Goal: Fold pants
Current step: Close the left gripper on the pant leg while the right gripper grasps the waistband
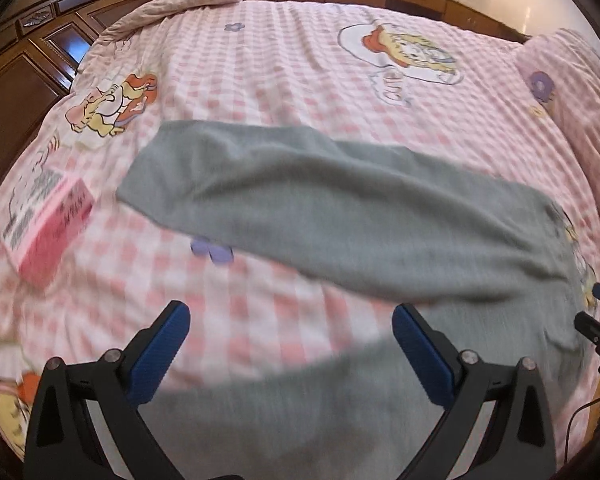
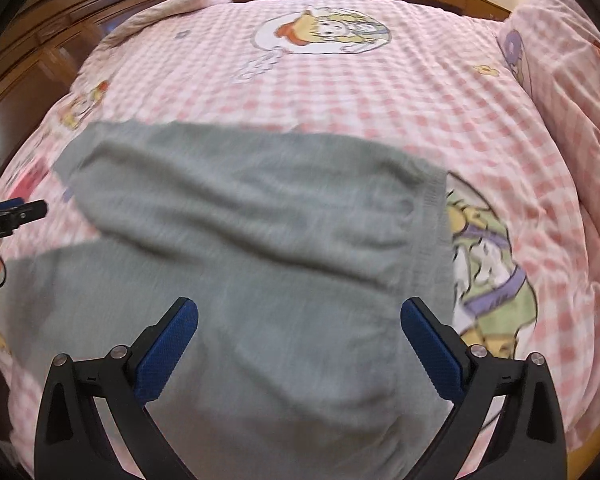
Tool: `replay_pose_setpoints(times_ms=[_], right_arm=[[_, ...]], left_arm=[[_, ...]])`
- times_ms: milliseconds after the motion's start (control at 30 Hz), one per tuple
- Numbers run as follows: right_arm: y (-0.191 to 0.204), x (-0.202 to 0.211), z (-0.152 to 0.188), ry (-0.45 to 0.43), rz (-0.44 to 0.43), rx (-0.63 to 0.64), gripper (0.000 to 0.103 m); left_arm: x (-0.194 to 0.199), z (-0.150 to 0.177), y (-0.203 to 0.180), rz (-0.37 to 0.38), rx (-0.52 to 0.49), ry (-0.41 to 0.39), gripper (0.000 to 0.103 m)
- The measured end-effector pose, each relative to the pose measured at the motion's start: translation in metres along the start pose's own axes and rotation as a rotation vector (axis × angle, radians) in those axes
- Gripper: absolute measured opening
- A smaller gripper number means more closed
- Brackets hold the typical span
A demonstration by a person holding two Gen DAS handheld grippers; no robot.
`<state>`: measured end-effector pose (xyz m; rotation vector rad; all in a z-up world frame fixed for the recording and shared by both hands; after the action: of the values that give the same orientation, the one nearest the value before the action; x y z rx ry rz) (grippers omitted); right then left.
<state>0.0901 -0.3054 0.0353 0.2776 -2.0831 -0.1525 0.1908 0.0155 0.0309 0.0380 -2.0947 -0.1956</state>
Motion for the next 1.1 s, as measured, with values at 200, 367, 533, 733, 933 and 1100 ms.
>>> replay_pose_setpoints(times_ms=[200, 367, 533, 733, 933, 1100], right_arm=[[-0.028, -0.015, -0.032, 0.005, 0.017, -0.021, 0.103], [-0.042, -0.034, -0.06, 0.013, 0.035, -0.009, 0.103], [-0.056, -0.059, -0.08, 0.037, 0.053, -0.008, 0.103], [-0.07, -0.091, -0.096, 0.078, 0.047, -0.003, 0.098], [-0.076, -0.125, -0.091, 0.152, 0.05, 0.041, 0.099], [-0.079, -0.134, -0.089, 0.154, 0.063, 0.045, 0.103]], left_arm=[[-0.026, -0.047, 0.007, -0.007, -0.006, 0.018, 0.103], [-0.055, -0.084, 0.007, 0.007, 0.005, 0.049, 0.103], [-0.082, -0.111, 0.001, 0.021, 0.026, 0.078, 0.103], [-0.112, -0.133, -0.014, 0.001, -0.018, 0.077, 0.103], [-0.147, -0.14, -0.023, 0.038, 0.0, 0.151, 0.103], [-0.164, -0.132, -0.03, 0.024, -0.003, 0.165, 0.099]])
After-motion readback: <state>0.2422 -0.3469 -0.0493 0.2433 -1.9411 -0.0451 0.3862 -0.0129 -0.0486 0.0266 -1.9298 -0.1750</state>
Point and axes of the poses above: each gripper's, at about its wrist camera, not at the fingertips, and x roughly against the way its jaws point, y to its left, z to its underside, the point moved 7 cm from there along -x, roughly the way its jaws point, and after that the axes turned 9 degrees about -z, right-handed, at the moved point
